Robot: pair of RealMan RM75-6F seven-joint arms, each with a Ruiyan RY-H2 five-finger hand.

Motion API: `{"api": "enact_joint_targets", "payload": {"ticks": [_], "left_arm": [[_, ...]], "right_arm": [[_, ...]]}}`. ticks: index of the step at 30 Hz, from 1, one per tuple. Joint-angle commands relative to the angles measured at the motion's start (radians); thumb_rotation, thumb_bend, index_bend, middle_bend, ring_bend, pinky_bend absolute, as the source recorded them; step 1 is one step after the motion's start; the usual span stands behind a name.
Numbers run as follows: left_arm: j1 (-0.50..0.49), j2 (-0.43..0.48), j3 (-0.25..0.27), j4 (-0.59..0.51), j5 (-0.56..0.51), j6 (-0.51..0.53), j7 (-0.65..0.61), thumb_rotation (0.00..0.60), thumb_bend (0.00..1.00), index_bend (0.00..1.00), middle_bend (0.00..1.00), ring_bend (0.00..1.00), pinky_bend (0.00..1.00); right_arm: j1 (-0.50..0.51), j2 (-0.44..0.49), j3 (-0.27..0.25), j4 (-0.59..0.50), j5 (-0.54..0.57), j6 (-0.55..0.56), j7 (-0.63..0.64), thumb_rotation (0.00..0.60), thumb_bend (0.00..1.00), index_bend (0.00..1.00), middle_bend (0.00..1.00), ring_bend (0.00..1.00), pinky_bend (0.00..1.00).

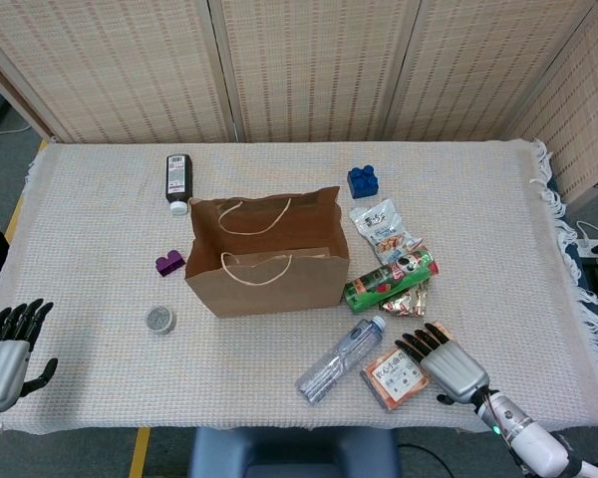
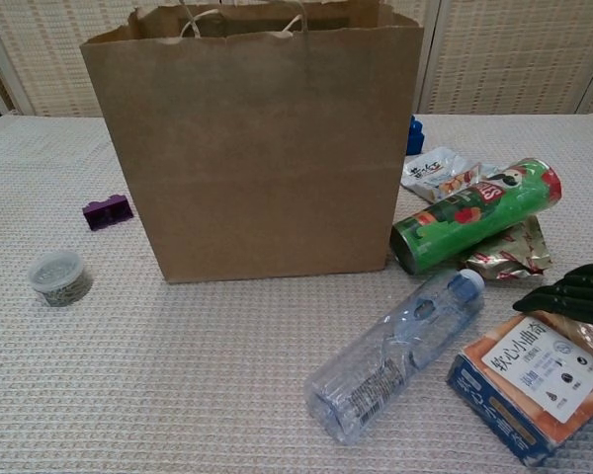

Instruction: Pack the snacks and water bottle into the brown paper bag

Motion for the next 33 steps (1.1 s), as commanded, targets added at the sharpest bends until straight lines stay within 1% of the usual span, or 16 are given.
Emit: {"api": "enact_joint_targets", "payload": {"ticks": [1, 7, 10, 11, 13, 14, 15, 16, 17, 19, 20, 22, 25, 28, 30, 33], "left_arm": [[-0.001, -0.002, 0.001, 0.001, 0.000, -0.003, 0.003, 0.600, 0.36, 0.00, 0.00, 0.00, 0.04], [-0.001, -0.002, 0.000, 0.002, -0.001, -0.001, -0.001, 0.600, 0.36, 0.00, 0.00, 0.00, 0.04], [-0.001, -0.001, 0.000, 0.002, -0.004, -0.004, -0.003, 0.600, 0.36, 0.00, 0.00, 0.00, 0.04], [-0.002, -0.001, 0.000, 0.002, -0.004, -0.004, -0.004, 0.600, 0.36, 0.00, 0.00, 0.00, 0.04], [-0.002, -0.001, 0.001, 0.001, -0.003, -0.005, -0.005, 0.600, 0.36, 0.00, 0.00, 0.00, 0.04], [-0.002, -0.001, 0.001, 0.001, -0.002, -0.005, -0.006, 0.600, 0.36, 0.00, 0.00, 0.00, 0.04], [-0.002, 0.000, 0.001, 0.000, -0.001, -0.005, -0.008, 0.600, 0.36, 0.00, 0.00, 0.00, 0.04], [-0.002, 0.001, 0.001, 0.000, -0.001, -0.004, -0.010, 0.600, 0.36, 0.00, 0.00, 0.00, 0.04], [-0.001, 0.002, 0.001, -0.001, -0.001, -0.003, -0.014, 0.600, 0.36, 0.00, 0.00, 0.00, 0.04], [0.000, 0.003, 0.000, 0.000, 0.000, 0.000, -0.019, 0.600, 0.36, 0.00, 0.00, 0.00, 0.04], [0.000, 0.003, 0.000, 0.000, 0.000, 0.001, -0.021, 0.600, 0.36, 0.00, 0.00, 0.00, 0.04], [0.001, 0.002, -0.001, -0.002, 0.002, 0.003, -0.027, 0.600, 0.36, 0.00, 0.00, 0.00, 0.04], [0.002, 0.004, 0.000, -0.004, 0.007, 0.006, -0.037, 0.600, 0.36, 0.00, 0.00, 0.00, 0.04], [0.003, 0.005, -0.001, -0.007, 0.010, 0.010, -0.036, 0.600, 0.36, 0.00, 0.00, 0.00, 0.04], [0.003, 0.006, 0.000, -0.008, 0.013, 0.012, -0.032, 0.600, 0.36, 0.00, 0.00, 0.00, 0.04], [0.005, 0.005, 0.001, -0.011, 0.015, 0.016, -0.027, 0.600, 0.36, 0.00, 0.00, 0.00, 0.04]], "right_arm": [[-0.002, -0.020, 0.014, 0.019, 0.017, 0.006, -0.002, 0.600, 0.00, 0.00, 0.08, 0.10, 0.05], [0.016, -0.067, 0.045, 0.052, 0.075, -0.025, -0.032, 0.600, 0.00, 0.00, 0.08, 0.10, 0.05], [0.024, -0.079, 0.047, 0.054, 0.097, -0.046, -0.050, 0.600, 0.00, 0.00, 0.08, 0.10, 0.05], [0.026, -0.083, 0.046, 0.055, 0.102, -0.051, -0.056, 0.600, 0.00, 0.00, 0.08, 0.10, 0.07], [0.028, -0.091, 0.045, 0.057, 0.107, -0.054, -0.073, 0.600, 0.00, 0.00, 0.11, 0.14, 0.15], [0.027, -0.098, 0.044, 0.060, 0.099, -0.045, -0.077, 0.600, 0.03, 0.04, 0.19, 0.23, 0.27], [0.026, -0.102, 0.041, 0.060, 0.087, -0.037, -0.071, 0.600, 0.06, 0.09, 0.25, 0.30, 0.35], [0.023, -0.103, 0.037, 0.059, 0.074, -0.028, -0.057, 0.600, 0.12, 0.18, 0.34, 0.41, 0.48], [0.020, -0.102, 0.032, 0.059, 0.050, -0.013, -0.030, 0.600, 0.19, 0.28, 0.41, 0.50, 0.57], [0.013, -0.093, 0.025, 0.059, 0.006, 0.023, 0.023, 0.600, 0.26, 0.41, 0.49, 0.58, 0.65], [0.007, -0.082, 0.022, 0.057, -0.024, 0.054, 0.064, 0.600, 0.28, 0.44, 0.51, 0.61, 0.66], [-0.001, -0.061, 0.016, 0.058, -0.061, 0.098, 0.124, 0.600, 0.29, 0.46, 0.52, 0.62, 0.66], [-0.011, -0.008, 0.008, 0.047, -0.108, 0.160, 0.224, 0.600, 0.29, 0.47, 0.52, 0.62, 0.66], [-0.024, 0.051, 0.012, 0.036, -0.140, 0.238, 0.329, 0.600, 0.29, 0.47, 0.52, 0.62, 0.66], [-0.038, 0.087, 0.035, 0.038, -0.147, 0.311, 0.395, 0.600, 0.29, 0.47, 0.52, 0.62, 0.66], [-0.068, 0.114, 0.083, 0.045, -0.144, 0.433, 0.445, 0.600, 0.30, 0.47, 0.52, 0.62, 0.66]]}}
